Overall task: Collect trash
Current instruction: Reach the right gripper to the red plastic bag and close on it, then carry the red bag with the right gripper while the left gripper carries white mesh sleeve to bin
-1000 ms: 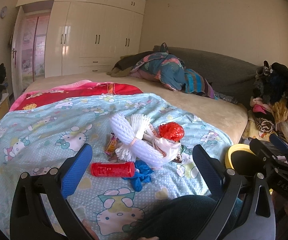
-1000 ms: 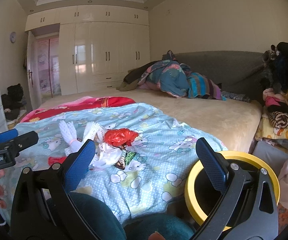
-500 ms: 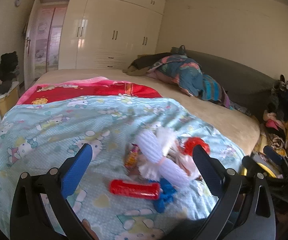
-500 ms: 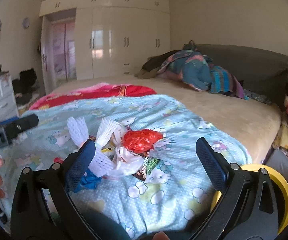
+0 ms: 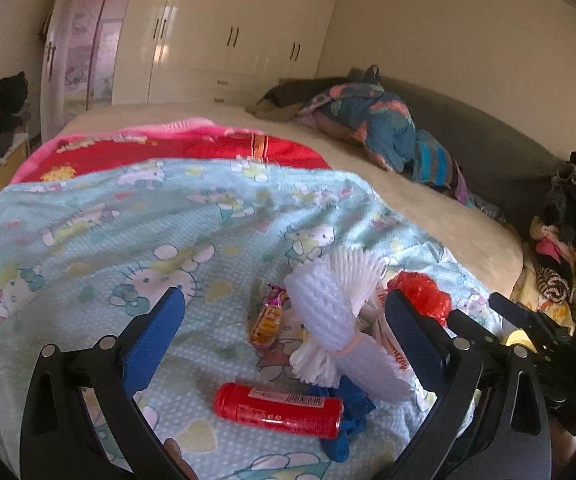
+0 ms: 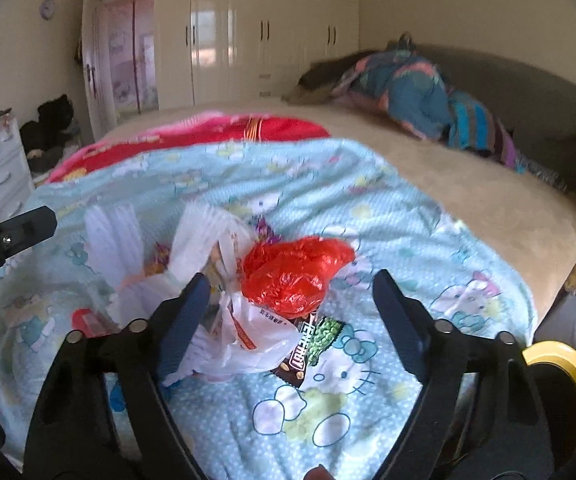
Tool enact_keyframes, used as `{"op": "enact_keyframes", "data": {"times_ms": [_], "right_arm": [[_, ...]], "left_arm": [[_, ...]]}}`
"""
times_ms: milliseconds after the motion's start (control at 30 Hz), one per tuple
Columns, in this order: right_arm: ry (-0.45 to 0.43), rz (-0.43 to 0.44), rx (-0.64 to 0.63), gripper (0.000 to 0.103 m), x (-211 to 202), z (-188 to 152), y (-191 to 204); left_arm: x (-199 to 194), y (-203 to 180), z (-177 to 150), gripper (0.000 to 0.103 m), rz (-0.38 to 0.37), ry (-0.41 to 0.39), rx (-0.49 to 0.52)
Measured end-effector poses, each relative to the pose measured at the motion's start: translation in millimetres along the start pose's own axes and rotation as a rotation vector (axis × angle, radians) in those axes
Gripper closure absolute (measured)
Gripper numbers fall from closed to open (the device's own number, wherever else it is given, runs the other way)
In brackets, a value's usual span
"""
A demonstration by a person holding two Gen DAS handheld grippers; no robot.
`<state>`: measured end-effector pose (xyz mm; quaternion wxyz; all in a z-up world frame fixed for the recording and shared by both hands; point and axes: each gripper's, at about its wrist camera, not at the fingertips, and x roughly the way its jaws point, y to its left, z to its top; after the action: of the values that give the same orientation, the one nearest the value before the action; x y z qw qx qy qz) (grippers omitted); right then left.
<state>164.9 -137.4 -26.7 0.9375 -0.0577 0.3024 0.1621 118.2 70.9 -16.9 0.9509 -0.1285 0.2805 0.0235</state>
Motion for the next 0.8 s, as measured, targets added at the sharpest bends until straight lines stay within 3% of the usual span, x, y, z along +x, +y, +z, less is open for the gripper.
{"op": "enact_keyframes", "data": {"times_ms": [67, 167, 233, 300, 333, 367, 467, 567, 800], "right_arm": [[0.022, 0.004, -0.007, 0.037, 9.1, 0.4, 0.9], [0.079, 0.025, 0.0, 0.053, 26.0, 0.6, -0.4], [0.102, 0.044, 0.019, 0.07, 34.0, -0.3, -2.3], [0.109, 0.063, 0.037, 0.083, 37.8, -1.5, -4.0], [0.106, 0.078, 0.048, 0.087, 38.2, -1.6, -5.4], [0.101, 0.088, 0.057, 0.088, 38.1, -1.5, -6.2], [0.071, 0.108, 0.084, 0.092, 32.9, -1.0, -10.6], [0.033, 0.117, 0.101, 0.093, 24.7, 1.8, -15.0], [-0.059, 0.118, 0.139, 0.094, -2.7, 12.6, -33.7]], "left_arm": [[8.2, 1.8, -0.2, 0.006, -0.028, 0.017, -0.017], [23.5, 3.8, 0.9, 0.007, -0.059, 0.052, -0.047], [32.5, 5.1, 1.1, 0.008, -0.09, 0.066, -0.069], [40.2, 5.9, 0.9, 0.021, -0.114, 0.081, -0.089], [43.1, 5.0, 0.4, 0.033, -0.119, 0.09, -0.093], [45.6, 4.6, 0.0, 0.046, -0.127, 0.099, -0.099], [48.0, 1.7, -1.4, 0.071, -0.151, 0.104, -0.105], [44.3, -6.3, -0.2, 0.08, -0.184, 0.092, -0.088], [14.0, -29.5, 16.7, 0.085, -0.229, -0.018, -0.051]]}}
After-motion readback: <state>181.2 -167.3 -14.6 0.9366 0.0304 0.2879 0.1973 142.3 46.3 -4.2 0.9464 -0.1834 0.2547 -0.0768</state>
